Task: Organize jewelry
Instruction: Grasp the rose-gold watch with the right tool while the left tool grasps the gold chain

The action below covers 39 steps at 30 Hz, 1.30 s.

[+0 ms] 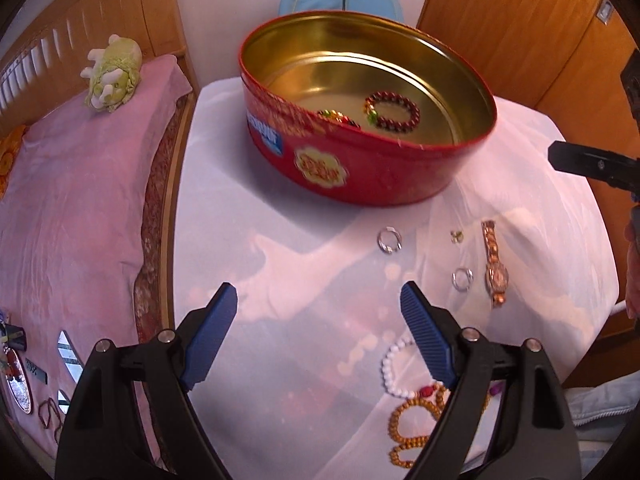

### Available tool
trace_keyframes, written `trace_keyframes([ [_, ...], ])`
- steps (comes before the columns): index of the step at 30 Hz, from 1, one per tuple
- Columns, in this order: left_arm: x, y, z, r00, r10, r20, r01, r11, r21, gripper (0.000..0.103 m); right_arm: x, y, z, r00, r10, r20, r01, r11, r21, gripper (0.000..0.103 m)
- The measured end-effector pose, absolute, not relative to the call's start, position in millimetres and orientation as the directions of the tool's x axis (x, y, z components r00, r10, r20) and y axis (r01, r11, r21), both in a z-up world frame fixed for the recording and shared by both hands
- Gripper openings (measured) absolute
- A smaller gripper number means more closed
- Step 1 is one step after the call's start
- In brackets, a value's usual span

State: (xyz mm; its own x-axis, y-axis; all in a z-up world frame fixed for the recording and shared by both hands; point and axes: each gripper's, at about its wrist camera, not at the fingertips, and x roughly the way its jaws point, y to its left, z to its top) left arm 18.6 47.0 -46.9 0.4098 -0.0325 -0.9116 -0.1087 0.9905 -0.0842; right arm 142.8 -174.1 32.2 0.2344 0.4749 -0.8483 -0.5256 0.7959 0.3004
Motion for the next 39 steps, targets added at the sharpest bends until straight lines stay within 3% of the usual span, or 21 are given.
trace_keyframes([
  [16, -9.3, 3.6, -92.7, 0.273, -0.082, -0.959, -0.012, 0.996, -0.089, 0.082, 101.9, -176.1, -30.1, 0.102, 0.294, -0.950, -0.554, 0.811, 0.191, 0.093],
  [35, -7.7, -3.1, -105.4, 0.383, -0.021, -0.923, 0.060, 0.998, 0.002, 0.082, 80.4, -165.7, -67.6, 0.204, 0.160, -0.966, -0.564, 0.826, 0.018, 0.092],
  [37, -12.0, -6.7, -103.7, 0.389, -0.020, -0.921, 0.058, 0.998, 0.002, 0.082, 76.0, -160.2, -68.5, 0.223, 0.154, -0.963, -0.574, 0.819, -0.002, 0.091],
  [38, -11.6, -6.4, -103.4, 0.387, -0.021, -0.922, 0.053, 0.999, -0.001, 0.081, 73.5, -159.2, -67.9, 0.228, 0.159, -0.961, -0.573, 0.819, 0.000, 0.085],
  [39, -14.0, -5.6, -102.1, 0.391, -0.020, -0.920, 0.047, 0.999, -0.002, 0.071, 70.8, -158.4, -66.1, 0.233, 0.167, -0.958, -0.575, 0.818, 0.002, 0.072],
])
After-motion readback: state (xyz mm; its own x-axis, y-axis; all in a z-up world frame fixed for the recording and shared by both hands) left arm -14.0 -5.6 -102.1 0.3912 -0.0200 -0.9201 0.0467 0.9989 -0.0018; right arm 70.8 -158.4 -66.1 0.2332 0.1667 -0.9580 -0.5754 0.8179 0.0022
